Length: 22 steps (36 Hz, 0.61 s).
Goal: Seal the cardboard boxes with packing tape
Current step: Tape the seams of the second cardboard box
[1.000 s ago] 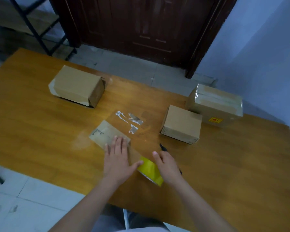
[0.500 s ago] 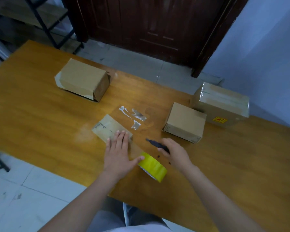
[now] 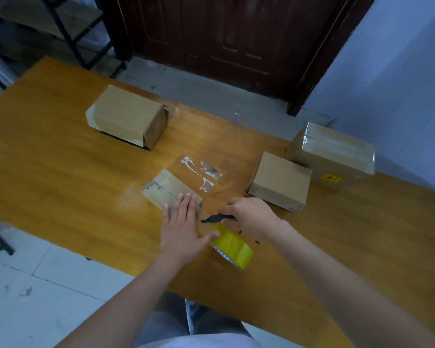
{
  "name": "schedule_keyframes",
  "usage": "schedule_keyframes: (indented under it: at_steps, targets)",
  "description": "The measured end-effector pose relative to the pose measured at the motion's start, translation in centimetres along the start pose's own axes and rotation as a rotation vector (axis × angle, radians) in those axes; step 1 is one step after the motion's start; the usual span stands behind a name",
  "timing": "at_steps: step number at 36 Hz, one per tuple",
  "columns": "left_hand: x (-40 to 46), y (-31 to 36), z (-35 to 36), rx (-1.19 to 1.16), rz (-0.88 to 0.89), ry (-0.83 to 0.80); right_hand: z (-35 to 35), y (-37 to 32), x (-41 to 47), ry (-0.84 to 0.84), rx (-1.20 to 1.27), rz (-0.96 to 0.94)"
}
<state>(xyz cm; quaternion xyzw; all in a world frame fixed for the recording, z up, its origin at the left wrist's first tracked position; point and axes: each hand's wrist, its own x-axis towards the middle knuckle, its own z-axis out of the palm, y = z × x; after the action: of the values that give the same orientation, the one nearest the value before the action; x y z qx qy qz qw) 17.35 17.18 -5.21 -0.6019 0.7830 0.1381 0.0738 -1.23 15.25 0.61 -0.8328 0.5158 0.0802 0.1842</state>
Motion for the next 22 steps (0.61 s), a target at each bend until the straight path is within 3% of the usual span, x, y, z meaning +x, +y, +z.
schedule_keyframes:
  at_steps: [9,22]
  targets:
    - [0.1,-0.3,0.3,-0.014,0.013,0.004,-1.4,0.4,1.5,-0.142,-0.036,0.176]
    - [0.1,-0.3,0.5,-0.022,0.026,0.012,-1.6,-0.8,0.9,-0.019,0.024,0.289]
